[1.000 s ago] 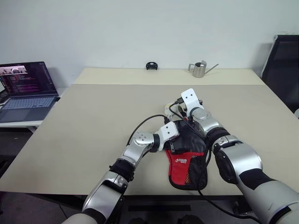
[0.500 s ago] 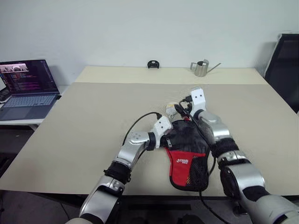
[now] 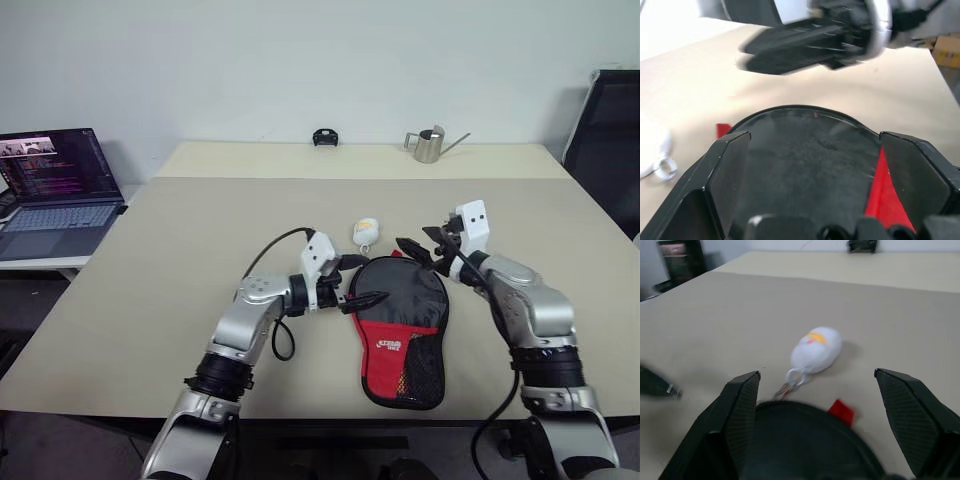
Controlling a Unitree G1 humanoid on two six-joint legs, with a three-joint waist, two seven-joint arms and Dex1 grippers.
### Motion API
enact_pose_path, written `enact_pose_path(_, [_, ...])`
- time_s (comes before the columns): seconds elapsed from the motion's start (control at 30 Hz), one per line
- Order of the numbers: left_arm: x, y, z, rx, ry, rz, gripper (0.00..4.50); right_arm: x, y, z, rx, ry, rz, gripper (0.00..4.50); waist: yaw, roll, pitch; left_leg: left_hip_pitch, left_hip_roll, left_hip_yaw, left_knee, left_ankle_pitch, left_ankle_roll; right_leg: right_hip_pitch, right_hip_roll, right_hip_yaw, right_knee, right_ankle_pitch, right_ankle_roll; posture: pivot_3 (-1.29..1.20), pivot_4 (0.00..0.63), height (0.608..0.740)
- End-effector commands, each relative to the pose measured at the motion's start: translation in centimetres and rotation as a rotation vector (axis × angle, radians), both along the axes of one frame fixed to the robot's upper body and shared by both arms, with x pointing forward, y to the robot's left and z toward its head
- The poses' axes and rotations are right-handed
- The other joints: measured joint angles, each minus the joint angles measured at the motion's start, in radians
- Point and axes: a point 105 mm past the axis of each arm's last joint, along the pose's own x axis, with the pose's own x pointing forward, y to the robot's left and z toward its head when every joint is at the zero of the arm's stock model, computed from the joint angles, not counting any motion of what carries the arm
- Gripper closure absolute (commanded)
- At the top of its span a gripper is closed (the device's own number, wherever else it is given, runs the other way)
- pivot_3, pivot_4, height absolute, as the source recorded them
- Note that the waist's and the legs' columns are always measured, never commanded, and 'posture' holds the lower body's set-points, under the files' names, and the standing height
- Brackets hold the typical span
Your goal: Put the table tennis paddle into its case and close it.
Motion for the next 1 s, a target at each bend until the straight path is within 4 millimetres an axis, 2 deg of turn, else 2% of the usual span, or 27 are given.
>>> enact_pose_path(0.03, [0.3,1.7,2.2,-0.034,-0.038,0.03,0.0,-2.3,0.5,1.7,0.008,-0.03,0.105,0.54,0.0,0.0,0.0,0.0,0.0,0.0,0.0,0.0,0.0,0.0,0.0,0.0,0.0,0.0,0.0,0.0,0.15,0.74])
enact_pose_path(0.17, [1.8,4.2,3.1,-0.015,-0.058,0.106,0.0,-4.3,1.1,0.9,-0.028,0.018,0.202,0.54,0.001,0.0,0.0,0.001,0.0,0.0,0.0,0.0,0.0,0.001,0.0,-0.001,0.0,0.0,0.0,0.0,0.15,0.74])
enact_pose_path(0.3, [3.7,5.8,3.8,0.015,-0.093,0.187,0.0,-4.9,1.4,0.7,-0.061,0.024,0.23,0.54,0.001,-0.001,0.0,0.001,0.0,0.0,0.001,0.0,0.0,0.001,0.0,-0.001,0.0,0.0,0.0,0.0,0.15,0.74])
enact_pose_path(0.47, [8.1,7.2,4.0,0.097,-0.144,0.415,0.0,-4.8,1.7,0.8,-0.071,0.013,0.236,0.54,0.004,-0.002,0.001,0.0,-0.001,-0.001,0.001,0.0,0.0,0.001,0.0,-0.002,0.0,0.0,0.0,0.0,0.15,0.74])
enact_pose_path(0.63, [11.1,6.7,4.3,0.168,-0.21,0.532,0.0,-4.5,1.9,1.0,-0.067,0.0,0.228,0.54,0.006,-0.005,0.003,-0.002,-0.002,-0.001,0.001,0.0,0.0,0.0,0.0,-0.002,0.0,0.0,0.0,0.0,0.15,0.74])
enact_pose_path(0.77, [12.6,5.2,4.1,0.209,-0.234,0.608,0.0,-4.5,2.2,1.0,-0.062,-0.005,0.229,0.54,0.009,-0.008,0.005,-0.004,-0.003,-0.002,0.002,0.0,0.0,-0.002,-0.001,-0.003,0.0,0.0,0.0,0.0,0.15,0.74])
enact_pose_path(0.87, [12.9,3.8,3.7,0.205,-0.216,0.614,0.0,-4.7,2.3,1.1,-0.066,-0.008,0.237,0.54,0.008,-0.01,0.006,-0.006,-0.003,0.0,0.002,0.0,0.0,-0.006,-0.001,-0.002,0.001,0.0,0.0,0.0,0.15,0.74])
enact_pose_path(1.0, [12.9,3.1,3.1,0.201,-0.18,0.601,0.0,-4.9,2.2,1.1,-0.086,-0.009,0.243,0.54,0.002,-0.01,0.006,-0.007,-0.003,0.001,0.001,0.0,0.0,-0.009,-0.001,-0.002,0.001,0.0,0.0,0.0,0.15,0.74])
